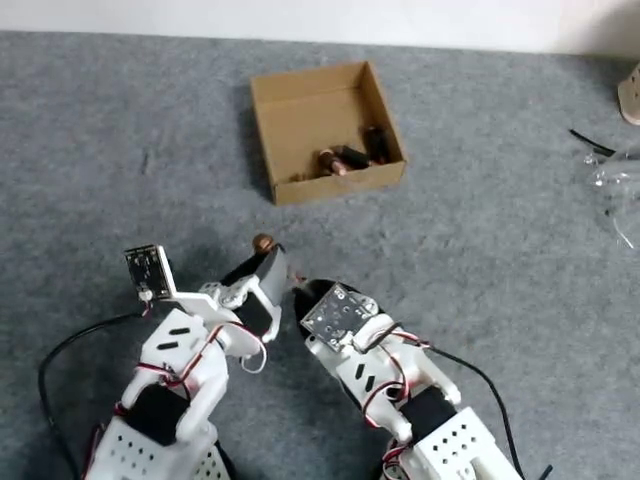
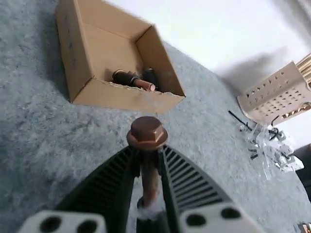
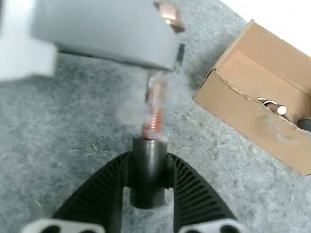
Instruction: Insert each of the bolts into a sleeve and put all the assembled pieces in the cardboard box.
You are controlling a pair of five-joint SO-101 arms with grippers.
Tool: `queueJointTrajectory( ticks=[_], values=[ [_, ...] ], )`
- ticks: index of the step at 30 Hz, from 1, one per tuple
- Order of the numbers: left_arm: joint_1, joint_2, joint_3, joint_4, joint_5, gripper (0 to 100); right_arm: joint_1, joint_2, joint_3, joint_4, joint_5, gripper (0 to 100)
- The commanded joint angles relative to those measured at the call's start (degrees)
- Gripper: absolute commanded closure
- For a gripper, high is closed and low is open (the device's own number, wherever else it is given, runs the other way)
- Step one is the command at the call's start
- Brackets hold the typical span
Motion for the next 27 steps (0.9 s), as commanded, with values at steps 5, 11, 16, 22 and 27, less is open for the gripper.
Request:
queueJointTrajectory(
  ticks=[5,11,16,22,27],
  values=[
    [5.7,-0.7,-3.6,4.1,-0.2,99,2.9,-1.3,-1.5,-0.3,0.3,99.4],
    [6.0,-0.7,-3.1,4.1,-0.4,99,2.9,-1.3,-1.5,-0.1,0.3,99.4],
    [5.9,-0.3,-2.7,4.0,-0.4,99,2.7,-1.3,-1.5,0.0,0.3,99.4],
    [5.9,-0.3,0.9,-0.9,-2.5,99,2.7,-1.4,-1.5,0.0,0.4,99.4],
    [5.9,-0.3,1.2,-1.0,-4.0,99,2.6,-11.2,-1.1,7.0,0.4,99.4]
  ],
)
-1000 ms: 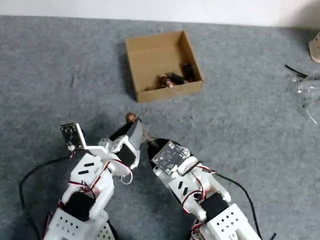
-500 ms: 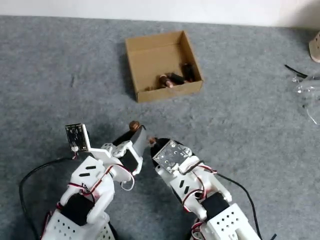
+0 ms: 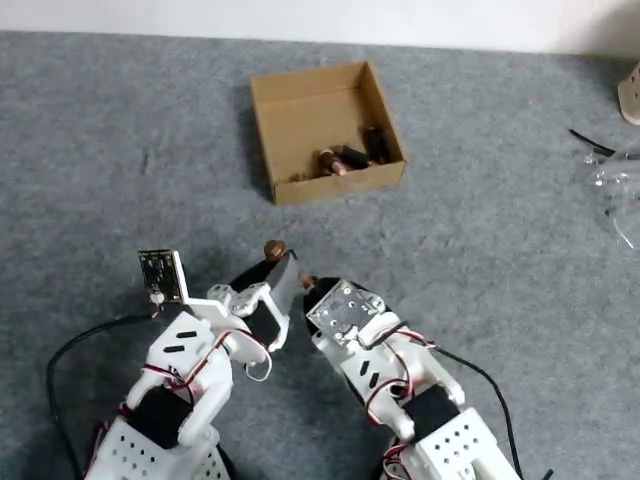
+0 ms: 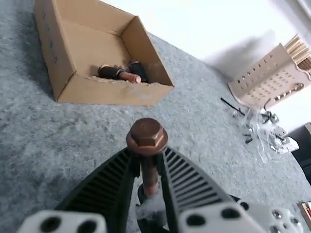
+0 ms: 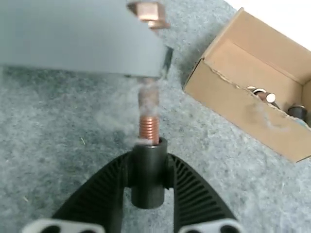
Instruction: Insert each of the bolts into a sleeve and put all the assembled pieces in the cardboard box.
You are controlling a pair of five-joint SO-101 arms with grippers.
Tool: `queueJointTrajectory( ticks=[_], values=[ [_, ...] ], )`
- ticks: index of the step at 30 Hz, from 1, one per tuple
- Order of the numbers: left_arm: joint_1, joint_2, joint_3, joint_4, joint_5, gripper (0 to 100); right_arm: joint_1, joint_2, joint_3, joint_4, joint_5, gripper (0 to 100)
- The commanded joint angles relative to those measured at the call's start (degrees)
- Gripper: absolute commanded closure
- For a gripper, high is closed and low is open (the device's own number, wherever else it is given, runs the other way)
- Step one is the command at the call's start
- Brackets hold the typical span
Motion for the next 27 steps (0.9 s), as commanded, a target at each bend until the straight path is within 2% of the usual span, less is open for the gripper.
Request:
queueJointTrajectory(
  ticks=[1,3,7,12,18,20,25,27],
  values=[
    [1.5,0.4,0.0,-0.6,-0.9,99,0.3,-12.3,-1.0,5.8,0.3,99.4],
    [1.5,0.4,0.0,-0.6,-0.9,99,0.4,-17.9,-0.7,9.5,0.4,99.4],
    [1.9,0.4,0.0,-0.5,-0.9,99,-0.1,-13.0,-0.2,5.4,0.3,99.4],
    [1.5,0.0,-0.1,-0.5,-1.2,99,-0.2,-12.8,0.8,5.2,0.4,99.4],
    [1.5,0.0,0.0,-0.5,-6.4,99,0.0,-12.8,0.7,5.2,0.4,99.4],
    [1.5,0.0,0.0,-0.5,-6.5,96,0.0,-12.8,0.7,5.2,0.4,99.4],
    [0.9,0.0,0.8,-0.5,-6.4,76,0.0,-12.8,0.7,5.2,0.5,99.4],
    [-0.8,0.0,0.7,-0.5,-6.3,74,0.5,-12.8,0.7,5.2,0.5,99.4]
  ],
)
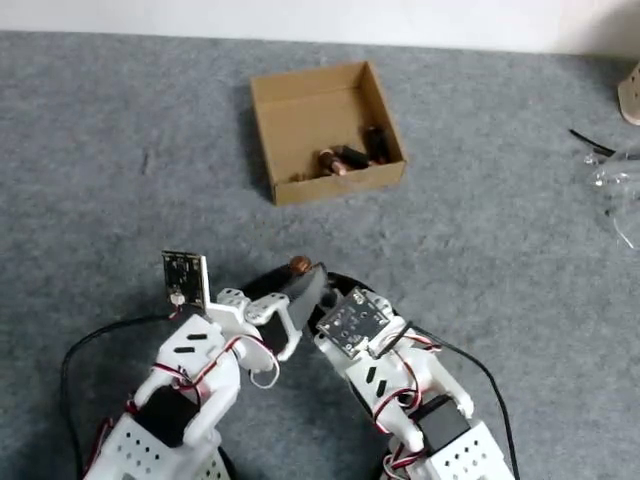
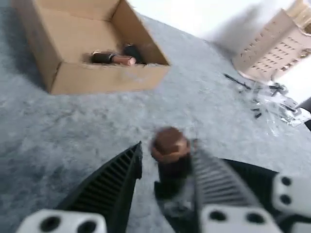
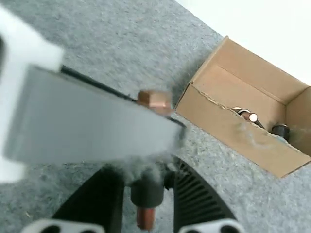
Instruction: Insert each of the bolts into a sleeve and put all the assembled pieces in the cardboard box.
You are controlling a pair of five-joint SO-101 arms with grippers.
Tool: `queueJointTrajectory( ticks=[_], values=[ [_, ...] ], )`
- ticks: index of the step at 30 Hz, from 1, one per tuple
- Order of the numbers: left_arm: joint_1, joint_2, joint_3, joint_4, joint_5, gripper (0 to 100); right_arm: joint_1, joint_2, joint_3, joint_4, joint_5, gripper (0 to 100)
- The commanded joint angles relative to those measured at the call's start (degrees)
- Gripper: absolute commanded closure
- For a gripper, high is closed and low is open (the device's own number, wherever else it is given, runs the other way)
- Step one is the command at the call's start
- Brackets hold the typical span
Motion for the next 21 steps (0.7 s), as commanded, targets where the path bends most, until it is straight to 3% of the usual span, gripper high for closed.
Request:
queueJointTrajectory(
  ticks=[1,6,14,18,20,21],
  values=[
    [-2.9,-0.7,-0.7,-0.6,-0.4,74,1.2,-0.2,0.1,-2.3,0.4,99.4],
    [-10.2,-0.7,-3.2,-0.5,0.7,78,2.2,-0.2,0.1,-2.3,0.4,99.4],
    [-27.2,-0.8,-5.7,-0.9,14.1,79,2.2,-0.2,0.1,-2.3,0.3,99.4],
    [-23.5,-0.8,-5.5,-0.6,7.9,91,2.3,-0.2,0.1,-2.3,0.3,99.4],
    [-21.6,-0.8,-5.3,-0.6,1.8,100,2.3,-0.2,0.1,-2.3,0.3,99.4],
    [-20.9,-0.8,-4.9,-0.6,-2.4,99,2.3,-0.2,0.1,-2.3,0.3,99.4]
  ],
)
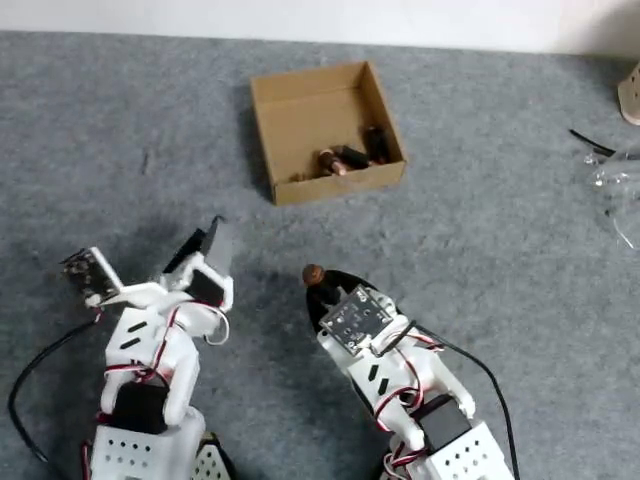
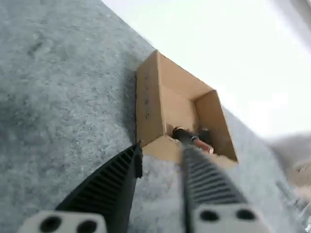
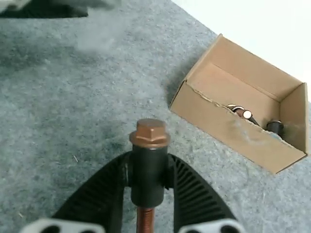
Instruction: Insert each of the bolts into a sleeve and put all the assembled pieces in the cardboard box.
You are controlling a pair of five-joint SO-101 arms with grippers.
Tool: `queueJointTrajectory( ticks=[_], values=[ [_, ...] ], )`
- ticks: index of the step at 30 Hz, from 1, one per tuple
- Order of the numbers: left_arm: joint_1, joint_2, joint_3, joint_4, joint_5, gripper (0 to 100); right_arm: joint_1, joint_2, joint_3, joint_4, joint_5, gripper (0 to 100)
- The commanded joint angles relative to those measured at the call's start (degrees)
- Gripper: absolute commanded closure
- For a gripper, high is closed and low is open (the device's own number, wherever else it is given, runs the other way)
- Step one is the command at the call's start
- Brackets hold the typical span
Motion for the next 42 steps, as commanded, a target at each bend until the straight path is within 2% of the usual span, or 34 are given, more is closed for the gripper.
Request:
queueJointTrajectory(
  ticks=[1,6,8,12,13,16,20,26,42],
  values=[
    [3.8,-0.8,-1.9,-0.8,-14.2,98,0.8,-0.3,0.2,-2.2,0.2,99.4],
    [3.9,-0.3,-1.6,-0.4,-28.0,99,1.9,-0.3,0.5,-2.3,0.2,99.4],
    [3.9,-0.4,-1.8,2.0,-33.4,99,3.1,-0.3,0.5,-2.9,0.1,99.4],
    [4.3,-0.7,-2.2,5.9,-49.9,99,5.6,-0.3,0.7,-4.7,-0.3,99.4],
    [4.4,-0.7,-1.7,5.9,-51.6,99,6.2,-0.3,0.7,-4.7,-1.6,99.4],
    [5.1,-0.3,-0.9,5.7,-50.5,99,8.7,-0.3,0.7,-5.1,-5.0,99.4],
    [4.7,-0.7,1.8,5.1,-54.2,99,9.7,-0.3,3.2,-7.2,-5.1,99.4],
    [3.5,-0.7,5.1,-1.6,-54.5,99,10.0,-0.3,4.3,-8.3,-5.2,99.4],
    [3.2,-0.3,5.4,-2.1,-54.7,99,10.1,0.2,4.2,-8.0,-5.1,99.4]
  ],
)
